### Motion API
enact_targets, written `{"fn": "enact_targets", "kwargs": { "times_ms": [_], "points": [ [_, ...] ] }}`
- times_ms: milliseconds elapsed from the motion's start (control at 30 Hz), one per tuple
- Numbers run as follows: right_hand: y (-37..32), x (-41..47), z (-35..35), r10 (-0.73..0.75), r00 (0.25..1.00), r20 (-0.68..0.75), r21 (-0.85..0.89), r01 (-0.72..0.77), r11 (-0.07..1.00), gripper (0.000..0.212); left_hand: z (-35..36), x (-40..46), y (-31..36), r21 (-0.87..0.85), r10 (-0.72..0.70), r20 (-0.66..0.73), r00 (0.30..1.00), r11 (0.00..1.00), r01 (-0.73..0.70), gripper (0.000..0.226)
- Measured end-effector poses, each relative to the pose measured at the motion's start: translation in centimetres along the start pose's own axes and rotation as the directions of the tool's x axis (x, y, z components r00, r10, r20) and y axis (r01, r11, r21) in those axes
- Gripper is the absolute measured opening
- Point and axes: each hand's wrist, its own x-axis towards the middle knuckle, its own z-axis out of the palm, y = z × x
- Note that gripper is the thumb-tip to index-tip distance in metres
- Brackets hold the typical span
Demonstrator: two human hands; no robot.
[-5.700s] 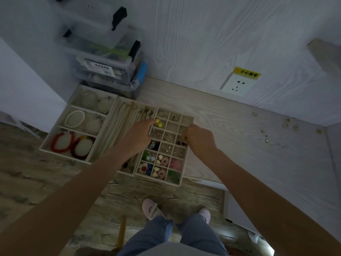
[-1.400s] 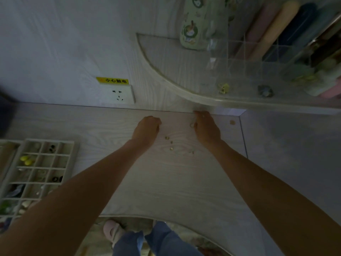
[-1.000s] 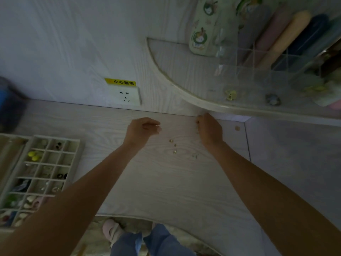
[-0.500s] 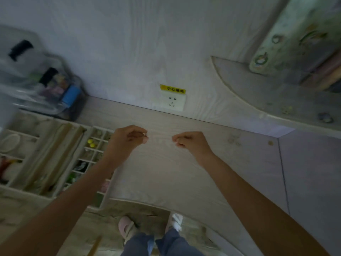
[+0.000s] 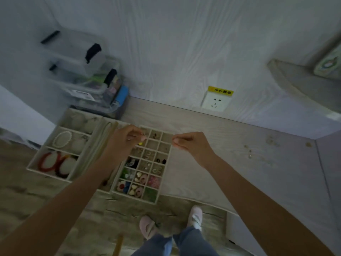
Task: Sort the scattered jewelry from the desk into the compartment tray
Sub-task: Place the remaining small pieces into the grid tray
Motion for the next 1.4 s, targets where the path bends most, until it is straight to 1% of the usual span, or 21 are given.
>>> {"fn": "enact_targets", "kwargs": {
  "times_ms": [100, 167, 300, 367, 433, 567, 700, 767, 867, 1000, 1033, 1067, 1167, 1233, 1300, 1400],
  "points": [
    [0.3, -0.1, 1.2, 0.024, 0.999, -0.039, 0.052, -0.022, 0.998, 0.022, 0.3, 0.3, -0.6, 0.042, 0.035, 0.057, 0.998, 0.998, -0.037, 0.017],
    [0.5, -0.2, 2.0, 0.049, 0.996, -0.072, 0.105, -0.041, 0.994, 0.021, 1.2, 0.6, -0.8, 0.136, 0.071, 0.116, 0.991, 0.987, -0.087, 0.014],
    [0.8, -0.9, 2.4, 0.082, 0.988, -0.133, 0.148, -0.062, 0.987, 0.02, 3.5, 1.8, -1.0, 0.365, 0.187, 0.205, 0.961, 0.896, -0.252, 0.016],
    [0.9, -1.3, 2.4, 0.092, 0.983, -0.16, 0.156, -0.066, 0.986, 0.019, 4.2, 2.6, -1.5, 0.449, 0.192, 0.201, 0.961, 0.854, -0.264, 0.018],
    [1.1, -1.7, 2.0, 0.102, 0.976, -0.191, 0.17, -0.07, 0.983, 0.018, 4.9, 3.2, -1.6, 0.488, 0.172, 0.213, 0.962, 0.834, -0.257, 0.02],
    [1.7, -2.0, 1.2, 0.122, 0.961, -0.25, 0.199, -0.073, 0.977, 0.017, 6.0, 3.7, -1.2, 0.54, 0.2, 0.322, 0.925, 0.764, -0.353, 0.02],
    [1.7, -2.2, 0.8, 0.132, 0.952, -0.276, 0.214, -0.073, 0.974, 0.019, 6.4, 4.2, -1.4, 0.535, 0.186, 0.351, 0.918, 0.765, -0.359, 0.015],
    [1.5, -2.3, 0.7, 0.126, 0.951, -0.283, 0.229, -0.061, 0.972, 0.019, 6.4, 4.4, -1.3, 0.548, 0.174, 0.362, 0.916, 0.755, -0.36, 0.016],
    [1.4, -2.2, 0.5, 0.118, 0.952, -0.284, 0.235, -0.051, 0.971, 0.019, 6.2, 4.7, -1.2, 0.601, 0.168, 0.37, 0.914, 0.707, -0.373, 0.019],
    [1.4, -2.0, 0.2, 0.121, 0.952, -0.282, 0.242, -0.052, 0.969, 0.017, 6.8, 4.5, -0.7, 0.717, 0.147, 0.365, 0.92, 0.585, -0.378, 0.015],
    [1.4, -2.0, 0.2, 0.12, 0.952, -0.281, 0.241, -0.051, 0.969, 0.017, 7.0, 4.4, -0.7, 0.724, 0.146, 0.354, 0.924, 0.583, -0.37, 0.015],
    [1.4, -1.9, 0.1, 0.119, 0.953, -0.28, 0.241, -0.05, 0.969, 0.017, 7.2, 4.5, -0.8, 0.71, 0.149, 0.338, 0.929, 0.608, -0.356, 0.015],
    [1.5, -1.9, 0.0, 0.114, 0.954, -0.277, 0.234, -0.048, 0.971, 0.017, 7.3, 4.8, -1.0, 0.57, 0.125, 0.286, 0.95, 0.775, -0.273, 0.012],
    [1.6, -1.8, -0.1, 0.111, 0.956, -0.272, 0.234, -0.047, 0.971, 0.017, 7.0, 5.0, -0.9, 0.482, 0.066, 0.297, 0.953, 0.851, -0.209, 0.01],
    [1.7, -1.8, -0.2, 0.108, 0.957, -0.27, 0.233, -0.044, 0.971, 0.017, 6.8, 5.1, -0.9, 0.451, 0.021, 0.329, 0.944, 0.875, -0.176, 0.01],
    [1.8, -1.9, -0.2, 0.104, 0.959, -0.262, 0.223, -0.045, 0.974, 0.016, 6.6, 5.2, -1.1, 0.466, -0.041, 0.389, 0.92, 0.871, -0.158, 0.012]
  ]
}}
